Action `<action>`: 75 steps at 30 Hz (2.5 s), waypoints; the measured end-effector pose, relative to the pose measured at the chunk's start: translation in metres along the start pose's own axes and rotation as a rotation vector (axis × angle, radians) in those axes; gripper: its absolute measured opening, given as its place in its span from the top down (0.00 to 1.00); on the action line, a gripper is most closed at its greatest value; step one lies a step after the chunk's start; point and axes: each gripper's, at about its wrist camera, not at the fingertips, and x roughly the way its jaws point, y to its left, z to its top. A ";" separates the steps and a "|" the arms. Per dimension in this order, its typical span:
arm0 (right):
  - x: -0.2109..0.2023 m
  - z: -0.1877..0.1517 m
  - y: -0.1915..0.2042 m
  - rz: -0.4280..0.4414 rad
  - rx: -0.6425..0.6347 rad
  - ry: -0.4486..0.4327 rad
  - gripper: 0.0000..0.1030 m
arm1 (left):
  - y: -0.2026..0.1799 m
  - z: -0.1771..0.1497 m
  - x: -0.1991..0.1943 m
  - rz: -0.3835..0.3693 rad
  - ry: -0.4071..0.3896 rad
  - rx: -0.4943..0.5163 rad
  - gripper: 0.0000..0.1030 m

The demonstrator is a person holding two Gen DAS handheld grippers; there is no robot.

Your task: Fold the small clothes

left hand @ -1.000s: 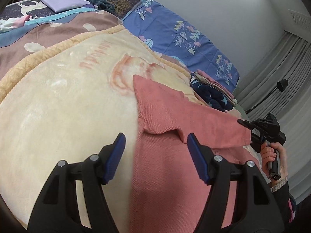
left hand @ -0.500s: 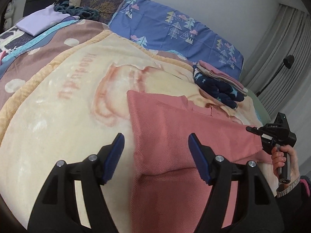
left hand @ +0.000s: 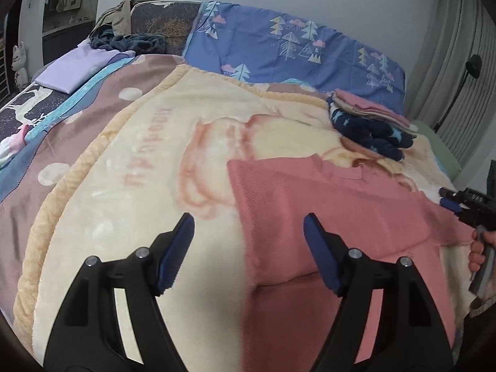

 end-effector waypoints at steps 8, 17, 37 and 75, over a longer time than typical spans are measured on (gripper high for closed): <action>0.054 -0.034 -0.022 0.057 0.165 0.163 0.88 | -0.035 -0.025 -0.037 -0.133 -0.057 -0.072 0.28; -0.107 -0.015 -0.137 0.262 0.480 -0.147 0.42 | -0.061 -0.049 -0.094 -0.193 -0.177 -0.025 0.23; -0.166 -0.056 -0.328 0.034 0.836 -0.360 0.50 | -0.195 -0.027 -0.077 -0.404 -0.183 0.051 0.21; -0.030 -0.115 0.008 0.027 -0.578 -0.030 0.89 | -0.250 -0.072 0.138 -0.698 0.426 -0.230 0.21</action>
